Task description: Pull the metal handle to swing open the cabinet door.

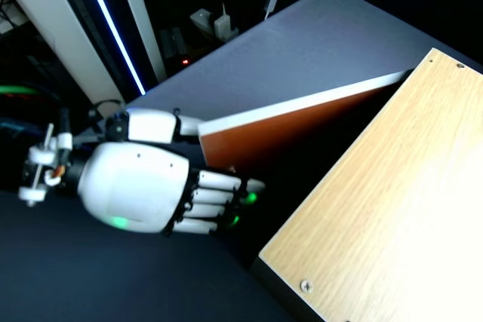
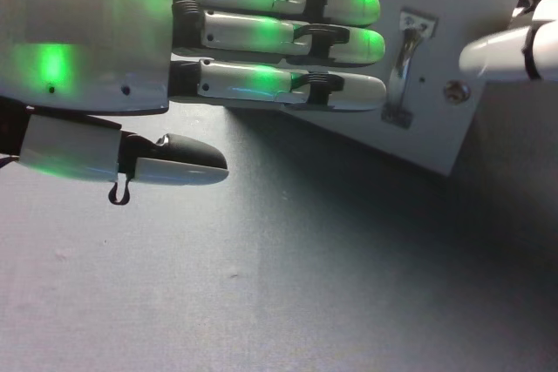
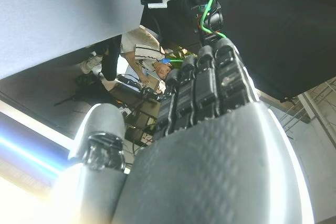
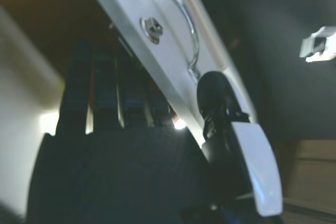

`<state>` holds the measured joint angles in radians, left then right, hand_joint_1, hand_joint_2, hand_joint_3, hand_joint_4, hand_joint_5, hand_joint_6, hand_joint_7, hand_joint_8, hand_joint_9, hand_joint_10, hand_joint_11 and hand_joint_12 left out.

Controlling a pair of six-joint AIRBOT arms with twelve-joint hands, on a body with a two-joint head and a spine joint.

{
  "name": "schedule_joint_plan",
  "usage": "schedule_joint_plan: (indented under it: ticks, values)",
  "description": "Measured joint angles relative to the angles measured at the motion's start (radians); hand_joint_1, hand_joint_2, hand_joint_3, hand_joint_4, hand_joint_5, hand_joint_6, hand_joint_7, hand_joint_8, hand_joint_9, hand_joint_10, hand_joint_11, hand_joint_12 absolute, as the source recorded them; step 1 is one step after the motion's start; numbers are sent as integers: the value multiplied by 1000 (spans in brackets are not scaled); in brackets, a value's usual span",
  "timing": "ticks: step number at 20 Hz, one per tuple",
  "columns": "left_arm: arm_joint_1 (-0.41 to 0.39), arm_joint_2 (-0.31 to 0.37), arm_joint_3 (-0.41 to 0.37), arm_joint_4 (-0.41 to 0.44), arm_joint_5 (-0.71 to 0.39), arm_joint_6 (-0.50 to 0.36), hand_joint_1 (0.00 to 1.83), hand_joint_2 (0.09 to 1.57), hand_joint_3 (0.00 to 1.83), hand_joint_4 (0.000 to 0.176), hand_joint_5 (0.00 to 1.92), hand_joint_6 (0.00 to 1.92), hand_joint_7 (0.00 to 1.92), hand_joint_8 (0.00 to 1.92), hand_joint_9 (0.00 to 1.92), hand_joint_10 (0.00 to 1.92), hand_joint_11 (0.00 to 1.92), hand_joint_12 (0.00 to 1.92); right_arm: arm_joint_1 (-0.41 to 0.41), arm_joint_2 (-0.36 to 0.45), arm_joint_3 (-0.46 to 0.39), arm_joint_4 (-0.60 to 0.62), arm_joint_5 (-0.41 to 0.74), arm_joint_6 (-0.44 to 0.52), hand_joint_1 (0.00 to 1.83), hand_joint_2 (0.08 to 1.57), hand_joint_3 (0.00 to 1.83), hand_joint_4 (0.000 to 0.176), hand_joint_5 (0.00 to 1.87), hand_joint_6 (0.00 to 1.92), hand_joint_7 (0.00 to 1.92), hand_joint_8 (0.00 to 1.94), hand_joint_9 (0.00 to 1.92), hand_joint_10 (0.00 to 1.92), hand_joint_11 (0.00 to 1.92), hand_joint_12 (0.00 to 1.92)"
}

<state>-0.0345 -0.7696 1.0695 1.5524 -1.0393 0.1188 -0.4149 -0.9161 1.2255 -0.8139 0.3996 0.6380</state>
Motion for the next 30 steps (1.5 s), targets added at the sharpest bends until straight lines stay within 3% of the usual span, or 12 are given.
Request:
schedule_joint_plan:
  ticks: [3,4,9,11,17,19,30]
  values:
    - [0,0,0,0,0,0,0,1571,46,0,36,7,78,8,63,11,34,72,0,0,6,-14,51,-3,0,1507,1,0,149,6,229,6,214,7,0,586]
    - [0,0,0,0,0,0,0,1571,41,0,42,0,88,1,79,2,0,215,-7,0,16,-38,84,-6,0,1506,0,0,205,15,272,11,256,13,0,700]
    - [0,0,0,0,0,0,0,1571,27,0,53,3,93,3,94,5,0,247,-14,-1,22,-74,149,-12,0,1500,0,0,205,4,281,7,245,7,0,696]
    - [0,0,0,0,0,0,0,1571,39,0,67,6,103,4,95,3,0,258,-25,-1,22,-93,189,-16,0,1510,2,0,149,2,220,1,197,1,0,554]
    - [0,0,0,0,0,0,0,1571,45,0,79,6,106,3,97,2,0,261,-34,-5,22,-130,262,-33,0,1508,0,0,167,1,236,1,205,0,0,578]
    - [0,0,0,0,0,0,0,1571,41,0,84,4,125,6,109,4,0,273,-44,-14,22,-132,286,-89,0,1510,1,0,171,4,232,2,202,1,0,578]
    - [0,0,0,0,0,0,0,1570,24,0,96,1,135,2,117,1,0,323,-66,-46,19,-149,424,-207,0,1510,0,0,195,4,241,0,213,0,0,624]
